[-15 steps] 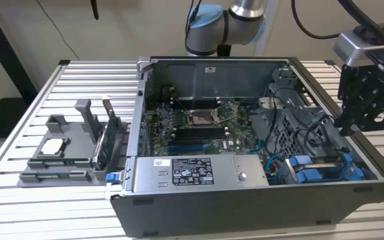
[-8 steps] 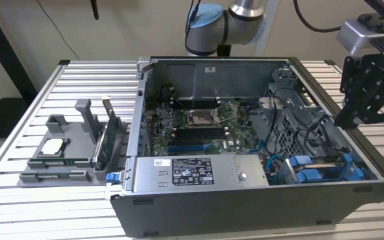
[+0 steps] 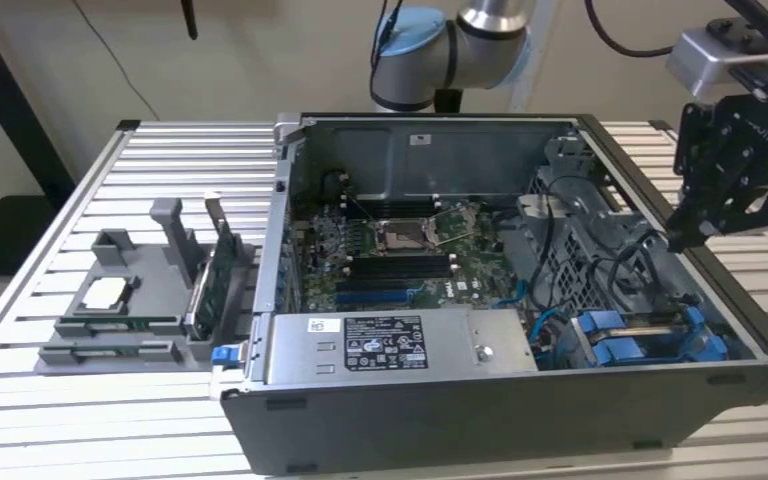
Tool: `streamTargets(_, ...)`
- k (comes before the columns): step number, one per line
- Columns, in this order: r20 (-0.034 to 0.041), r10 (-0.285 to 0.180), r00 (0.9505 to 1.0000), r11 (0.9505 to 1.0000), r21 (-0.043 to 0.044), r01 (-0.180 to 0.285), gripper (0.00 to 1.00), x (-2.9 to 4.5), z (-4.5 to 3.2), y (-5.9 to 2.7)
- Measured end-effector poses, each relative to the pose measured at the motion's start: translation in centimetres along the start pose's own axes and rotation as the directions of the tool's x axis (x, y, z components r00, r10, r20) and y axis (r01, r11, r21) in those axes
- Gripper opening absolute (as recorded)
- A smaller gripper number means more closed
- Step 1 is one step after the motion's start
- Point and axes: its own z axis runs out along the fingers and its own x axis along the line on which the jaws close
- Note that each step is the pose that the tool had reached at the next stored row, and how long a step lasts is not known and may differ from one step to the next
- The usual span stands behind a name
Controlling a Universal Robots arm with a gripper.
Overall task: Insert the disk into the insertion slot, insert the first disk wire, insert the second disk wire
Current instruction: 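Insert the second disk wire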
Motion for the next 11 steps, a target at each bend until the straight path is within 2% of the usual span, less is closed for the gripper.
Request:
streamTargets(5,-0.0024,0.001,1.0000,0.9999,-0.0110,-0.001,0.27,-1.09,0.11,-0.53)
streamTargets(8,-0.0060,0.002,1.0000,0.9996,-0.0269,-0.002,0.27,-1.47,0.16,-0.79)
streamTargets(11,-0.0061,0.002,1.0000,0.9996,-0.0284,-0.002,0.27,-1.47,0.16,-0.80)
